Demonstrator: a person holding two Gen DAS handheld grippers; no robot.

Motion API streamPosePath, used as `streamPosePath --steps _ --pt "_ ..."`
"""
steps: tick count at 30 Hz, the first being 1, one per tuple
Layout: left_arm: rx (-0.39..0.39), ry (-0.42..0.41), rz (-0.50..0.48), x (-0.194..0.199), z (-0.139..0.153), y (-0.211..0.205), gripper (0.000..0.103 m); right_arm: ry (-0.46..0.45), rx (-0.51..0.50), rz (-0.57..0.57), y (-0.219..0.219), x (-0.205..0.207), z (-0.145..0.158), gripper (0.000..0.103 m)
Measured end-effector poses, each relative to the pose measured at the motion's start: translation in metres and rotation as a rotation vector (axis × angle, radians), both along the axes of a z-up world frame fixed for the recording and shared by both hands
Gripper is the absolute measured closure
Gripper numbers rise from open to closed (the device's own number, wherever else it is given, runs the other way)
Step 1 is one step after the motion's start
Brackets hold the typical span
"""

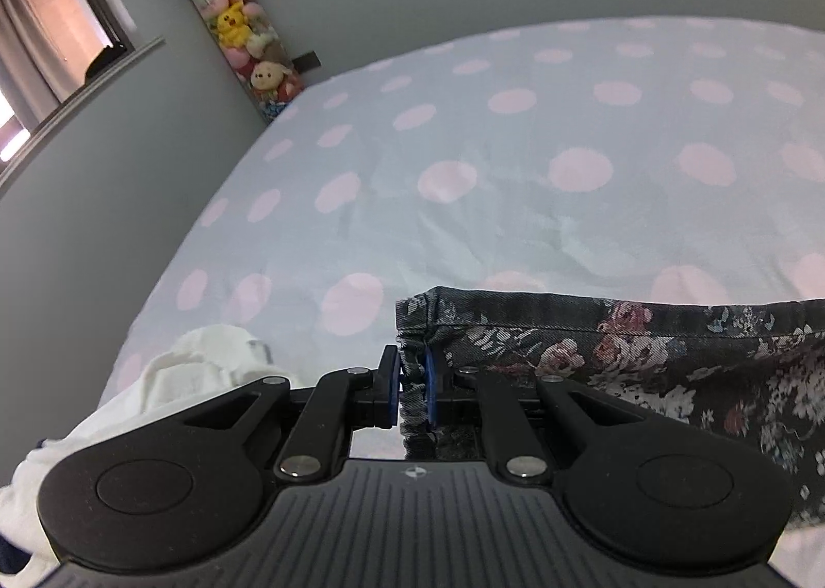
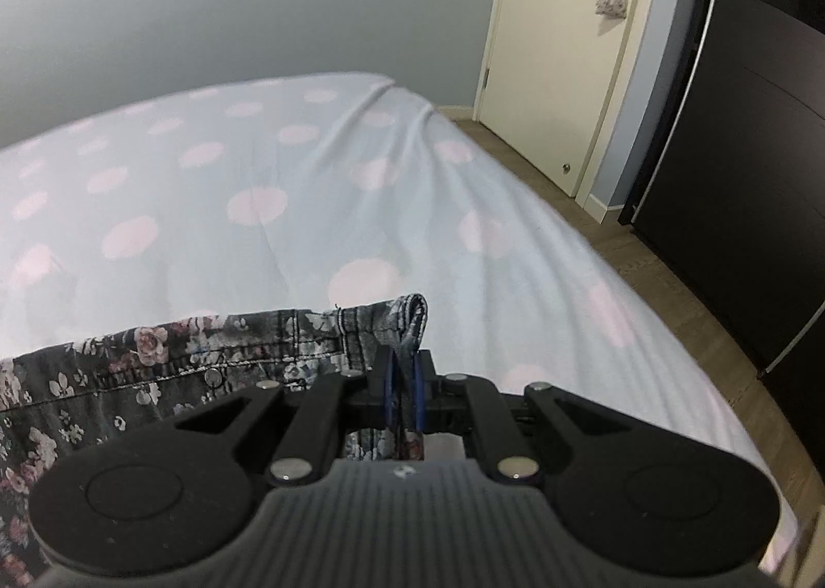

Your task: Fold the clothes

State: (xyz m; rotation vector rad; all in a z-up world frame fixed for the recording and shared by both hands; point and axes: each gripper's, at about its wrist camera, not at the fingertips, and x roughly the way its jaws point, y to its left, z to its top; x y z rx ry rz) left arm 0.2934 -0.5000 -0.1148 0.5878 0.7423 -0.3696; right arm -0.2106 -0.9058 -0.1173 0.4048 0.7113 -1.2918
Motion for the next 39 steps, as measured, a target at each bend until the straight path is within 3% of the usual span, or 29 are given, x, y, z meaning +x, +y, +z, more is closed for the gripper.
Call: streamPosePath --steps 4,8,12,15,20,24,28,34,37,39 --pt "0.019 0.032 -0.01 0.005 -0.02 -0.01 0.09 0.02 0.041 -0.004 -0.015 0.011 -0.018 0.092" --pt "-0.01 0.06 -0.023 -0.006 -0.026 -0.005 0.081 0.018 0.051 -0.01 -0.016 0.009 -0.023 0.069" --pt "-0.05 0.069 -0.052 -0.03 -0.017 0.005 0.075 -0.004 0.054 -0.013 -0.008 0.0 -0.017 0.068" --pt "-0.113 0.079 -0.092 -0.061 -0.002 0.012 0.061 -0.045 0.054 -0.01 0.007 -0.013 -0.005 0.067" --pt "-0.23 0.183 -0.209 -0.129 0.017 0.013 0.053 -0.129 0.07 -0.011 0.041 -0.042 0.017 0.059" --pt "-0.323 0.304 -0.298 -0.189 0.015 0.009 0.049 -0.164 0.079 0.011 0.076 -0.065 0.032 0.052" --pt "-0.345 0.38 -0.336 -0.247 -0.009 0.001 0.047 -0.224 0.1 0.034 0.119 -0.087 0.04 0.049" --pt "-0.367 0.445 -0.259 -0.311 -0.064 0.0 0.047 -0.262 0.173 0.077 0.181 -0.09 0.029 0.046" --pt "-0.393 0.451 -0.211 -0.326 -0.082 0.003 0.051 -0.278 0.21 0.099 0.213 -0.09 0.022 0.046" --pt "-0.397 0.452 -0.191 -0.329 -0.089 0.003 0.059 -0.289 0.236 0.113 0.234 -0.09 0.018 0.046"
